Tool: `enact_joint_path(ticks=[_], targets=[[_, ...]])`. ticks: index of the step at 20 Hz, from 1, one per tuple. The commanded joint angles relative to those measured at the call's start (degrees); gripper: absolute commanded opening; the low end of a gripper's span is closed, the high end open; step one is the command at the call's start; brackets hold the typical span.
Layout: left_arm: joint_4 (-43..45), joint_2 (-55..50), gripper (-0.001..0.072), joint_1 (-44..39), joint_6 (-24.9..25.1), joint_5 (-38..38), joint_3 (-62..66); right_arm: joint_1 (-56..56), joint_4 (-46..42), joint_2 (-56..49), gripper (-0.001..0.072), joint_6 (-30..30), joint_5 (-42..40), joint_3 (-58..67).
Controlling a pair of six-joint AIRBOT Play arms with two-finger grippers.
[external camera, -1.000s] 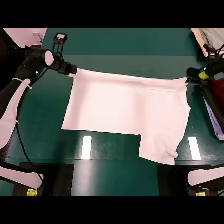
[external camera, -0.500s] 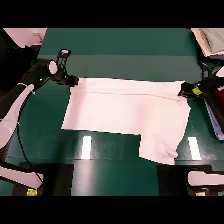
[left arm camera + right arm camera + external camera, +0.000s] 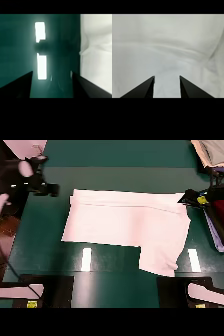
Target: Fold the shirts.
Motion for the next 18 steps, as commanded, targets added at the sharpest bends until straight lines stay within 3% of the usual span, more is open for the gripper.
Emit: enact_joint_path(ticks=[1, 2, 6, 7, 8, 14, 18], targets=[[-13.88, 8.2, 0.0321, 11.56, 4.44, -3.93, -8.13, -0.04, 0.48, 5.14, 0.0367, -1.33, 0.81, -0.02], [-19.56, 10.45, 0.0293, 15.34, 7.23, -4.63, -12.9, -0.02, 0.52, 6.21, 0.0367, -1.33, 0.5, -0.02], [-33.2, 14.36, 0.0315, 24.28, 16.02, -5.9, -31.41, -0.02, 1.33, 8.35, 0.0367, -1.33, 0.07, -0.02], [-34.51, 14.34, 0.0437, 24.52, 17.53, -5.57, -35.12, -0.02, 1.57, 8.35, 0.0367, -1.31, 0.2, -0.02], [-35.56, 14.34, 0.0501, 24.5, 18.56, -5.03, -37.92, 0.04, 1.57, 8.31, 0.0367, -1.31, 0.48, -0.02], [-37.9, 14.36, 0.0502, 24.09, 22.34, -2.51, -44.48, 0.11, 2.99, 8.28, 0.0367, -1.29, 1.68, -0.02], [-37.03, 14.19, 0.0501, 16.72, 23.56, -0.11, -45.33, 0.11, 2.97, 8.28, 0.0367, -1.29, 1.73, -0.02]])
